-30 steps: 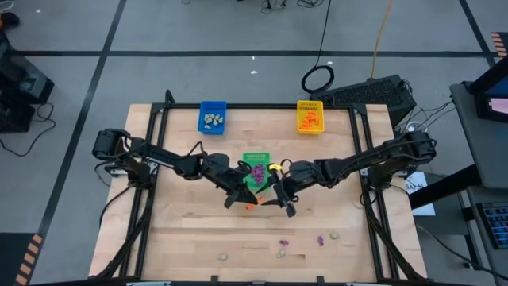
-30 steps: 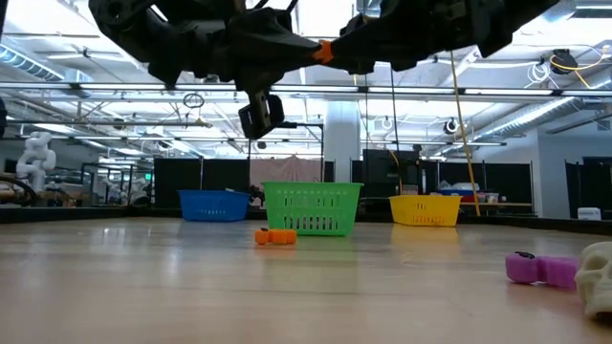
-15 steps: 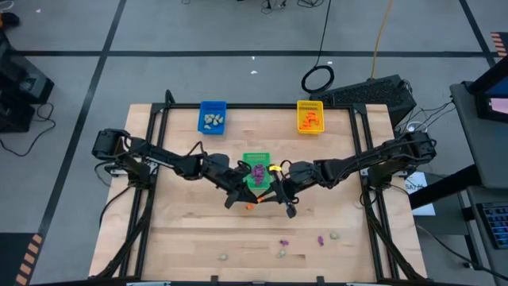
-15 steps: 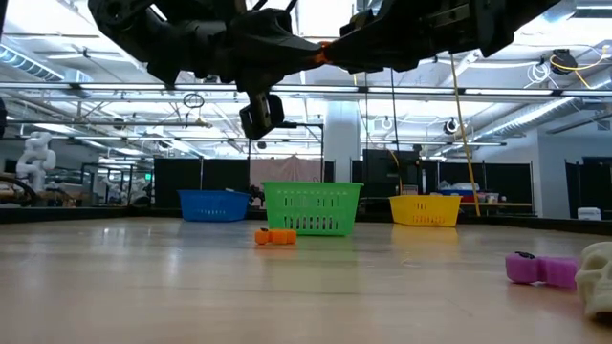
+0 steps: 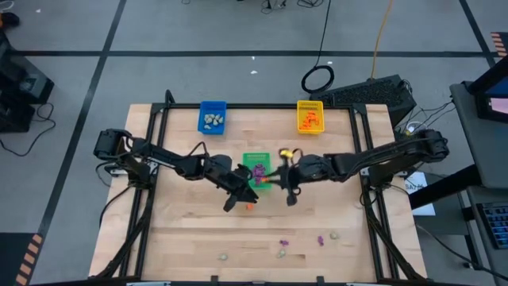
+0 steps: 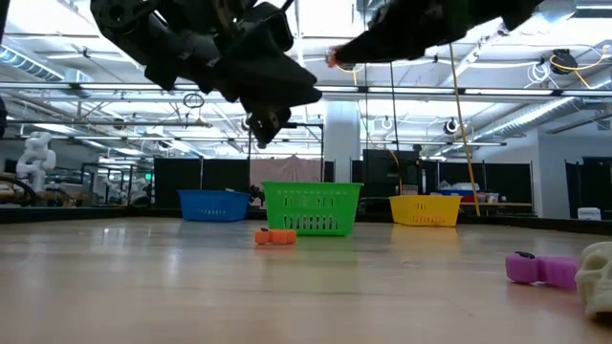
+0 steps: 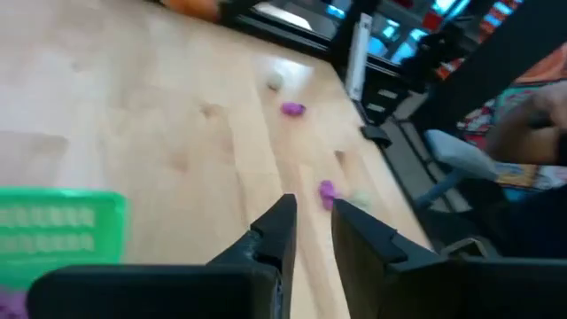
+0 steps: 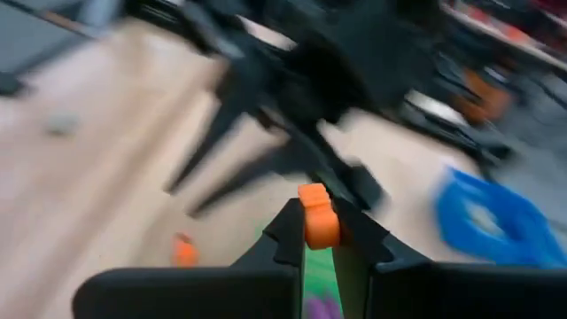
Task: Sort Halloween decoration
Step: Put the orange skeleton toy into the yellow bin
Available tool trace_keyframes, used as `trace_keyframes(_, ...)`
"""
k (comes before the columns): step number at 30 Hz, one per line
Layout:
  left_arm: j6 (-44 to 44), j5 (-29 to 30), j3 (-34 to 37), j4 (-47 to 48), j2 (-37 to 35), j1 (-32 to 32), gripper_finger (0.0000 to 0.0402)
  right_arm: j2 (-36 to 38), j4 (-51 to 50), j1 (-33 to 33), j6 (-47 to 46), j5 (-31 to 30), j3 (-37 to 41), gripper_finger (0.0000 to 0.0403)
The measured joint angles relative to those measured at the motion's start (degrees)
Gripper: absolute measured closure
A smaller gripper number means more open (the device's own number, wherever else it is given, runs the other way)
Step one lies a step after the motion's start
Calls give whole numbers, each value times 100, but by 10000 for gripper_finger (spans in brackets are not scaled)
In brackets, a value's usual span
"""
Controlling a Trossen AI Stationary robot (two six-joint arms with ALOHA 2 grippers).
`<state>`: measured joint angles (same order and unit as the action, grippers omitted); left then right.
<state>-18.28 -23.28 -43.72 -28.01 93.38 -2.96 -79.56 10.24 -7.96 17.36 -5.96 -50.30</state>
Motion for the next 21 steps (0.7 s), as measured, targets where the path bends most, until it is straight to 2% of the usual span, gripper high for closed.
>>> trace_keyframes(6, 454, 578, 0, 54, 0, 34, 381, 762, -1537, 668, -634, -1560, 2, 388)
trace_keyframes(9, 800, 1075, 0, 84, 0, 31, 398, 1036, -2308, 1337, -1111, -1930, 0, 388)
trace_keyframes(15, 1322, 1908, 0, 118, 0, 128, 401, 970, -3113, 3082, -1835, -1890, 2, 388)
trace_keyframes(21, 1326, 2018, 0, 223, 0, 356, 401, 169, -3067, 4577, -1907, -1001, 4, 388)
